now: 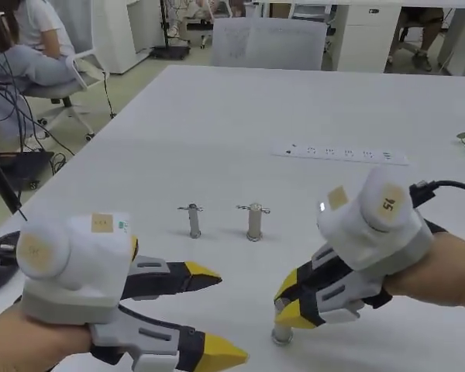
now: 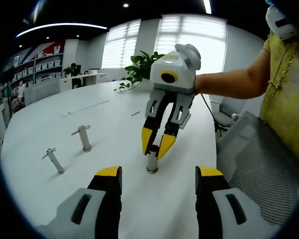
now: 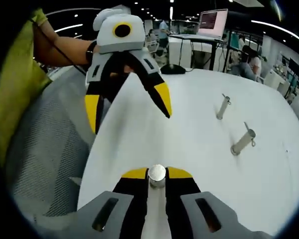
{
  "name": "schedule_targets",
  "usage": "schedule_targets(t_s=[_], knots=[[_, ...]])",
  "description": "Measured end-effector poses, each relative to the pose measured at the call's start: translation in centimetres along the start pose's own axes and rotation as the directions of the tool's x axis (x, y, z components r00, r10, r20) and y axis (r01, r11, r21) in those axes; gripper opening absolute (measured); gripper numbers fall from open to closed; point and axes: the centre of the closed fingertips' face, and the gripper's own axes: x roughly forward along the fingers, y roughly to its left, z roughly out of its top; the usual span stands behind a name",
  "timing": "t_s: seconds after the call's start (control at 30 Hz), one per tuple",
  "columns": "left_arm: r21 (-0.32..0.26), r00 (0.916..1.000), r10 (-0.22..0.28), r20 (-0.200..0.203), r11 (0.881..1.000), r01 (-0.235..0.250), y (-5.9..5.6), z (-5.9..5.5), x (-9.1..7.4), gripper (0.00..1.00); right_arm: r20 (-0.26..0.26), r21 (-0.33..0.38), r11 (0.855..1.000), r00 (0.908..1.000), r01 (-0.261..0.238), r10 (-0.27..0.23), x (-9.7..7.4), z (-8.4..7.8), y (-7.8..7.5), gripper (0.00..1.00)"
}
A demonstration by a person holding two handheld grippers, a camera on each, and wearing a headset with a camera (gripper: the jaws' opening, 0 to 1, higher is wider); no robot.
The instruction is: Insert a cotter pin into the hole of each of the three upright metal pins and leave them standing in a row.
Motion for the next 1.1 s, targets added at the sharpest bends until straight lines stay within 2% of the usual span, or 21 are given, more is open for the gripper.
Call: schedule_targets(t_s=[0.2,0.47,0.53,0.6,0.73,0.9,1.1], knots=[[0.006,0.9998,-0.019,-0.008,1.000,0.019,-0.1,0.1,0.6,0.58,0.010,-0.018,1.000,0.9997,-0.024,0.024,0.0,-0.2,0.8,0.12],[0.018,0.9993,-0.030,-0.021,0.999,0.030,0.0,0.3,1.1,0.57,-0.005,-0.024,1.000,1.0000,-0.005,0.005,0.3,-0.2,1.1,0.16],[0.023,0.9991,-0.032,-0.026,0.999,0.033,0.0,0.4,1.1,0.57,0.004,-0.021,1.000,1.0000,0.005,-0.005,0.3,-0.1,1.1,0.21],[0.025,0.9989,-0.036,-0.030,0.999,0.037,-0.1,0.4,1.2,0.57,0.012,-0.018,1.000,0.9999,0.009,-0.009,0.2,-0.1,1.1,0.21],[0.035,0.9982,-0.042,-0.042,0.998,0.043,-0.3,0.6,1.4,0.57,-0.008,-0.025,0.999,0.9997,0.025,-0.025,-0.1,-0.8,1.0,0.22],[0.049,0.9970,-0.050,-0.058,0.997,0.053,-0.6,0.9,2.1,0.56,0.004,-0.012,0.999,0.9989,0.048,-0.048,-0.9,-1.2,1.1,0.23],[0.060,0.9966,-0.052,-0.064,0.997,0.056,-0.8,1.4,2.8,0.54,0.024,0.020,0.995,0.9948,0.099,-0.099,-3.1,-1.8,0.7,0.23]])
